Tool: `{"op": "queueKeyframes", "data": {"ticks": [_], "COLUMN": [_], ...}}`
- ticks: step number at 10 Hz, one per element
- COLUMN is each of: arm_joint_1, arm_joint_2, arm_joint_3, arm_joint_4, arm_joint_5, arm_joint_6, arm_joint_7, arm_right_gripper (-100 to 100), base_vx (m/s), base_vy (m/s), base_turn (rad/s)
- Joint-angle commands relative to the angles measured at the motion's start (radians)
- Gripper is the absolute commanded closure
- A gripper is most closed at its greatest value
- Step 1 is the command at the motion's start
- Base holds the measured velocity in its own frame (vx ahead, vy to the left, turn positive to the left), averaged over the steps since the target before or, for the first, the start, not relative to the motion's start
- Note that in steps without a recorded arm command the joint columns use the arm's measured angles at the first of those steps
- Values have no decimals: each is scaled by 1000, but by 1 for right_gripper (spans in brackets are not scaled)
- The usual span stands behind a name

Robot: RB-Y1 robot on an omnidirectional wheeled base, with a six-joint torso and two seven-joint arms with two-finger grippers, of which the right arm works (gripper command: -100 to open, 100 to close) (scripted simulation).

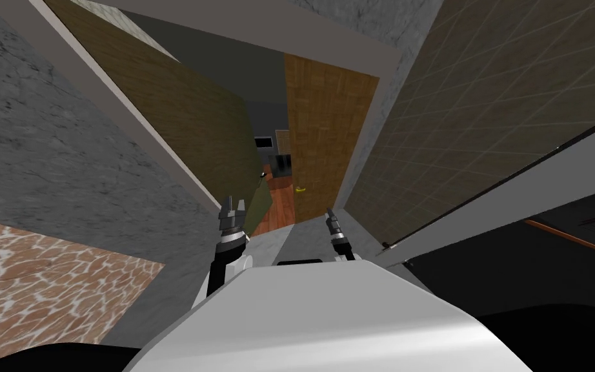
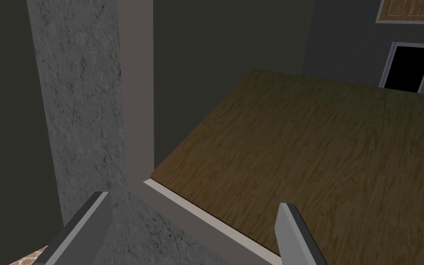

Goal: Push the door open

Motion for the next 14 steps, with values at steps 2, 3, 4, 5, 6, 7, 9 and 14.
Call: {"op": "queueKeyframes", "data": {"ticks": [2, 3, 4, 5, 6, 7, 9, 14], "arm_joint_1": [-11, -16, -20, -24, -28, -32, -41, -60], "arm_joint_2": [1, 1, 2, 3, 4, 5, 7, 16], "arm_joint_3": [9, 12, 15, 18, 20, 23, 28, 41], "arm_joint_4": [57, 75, 94, 113, 131, 149, 186, 272], "arm_joint_5": [17, 23, 28, 33, 39, 44, 55, 79], "arm_joint_6": [-16, -21, -27, -32, -37, -42, -53, -77], "arm_joint_7": [-18, -24, -29, -34, -40, -45, -56, -81], "arm_right_gripper": [-100, -100, -100, -100, -100, -100, -100, -100], "base_vx": [134, 97, 95, 107, 93, 93, 101, 100], "base_vy": [17, 1, 8, 1, 8, 17, 4, 8], "base_turn": [-17, -14, -17, -16, -12, -14, -15, -14]}}
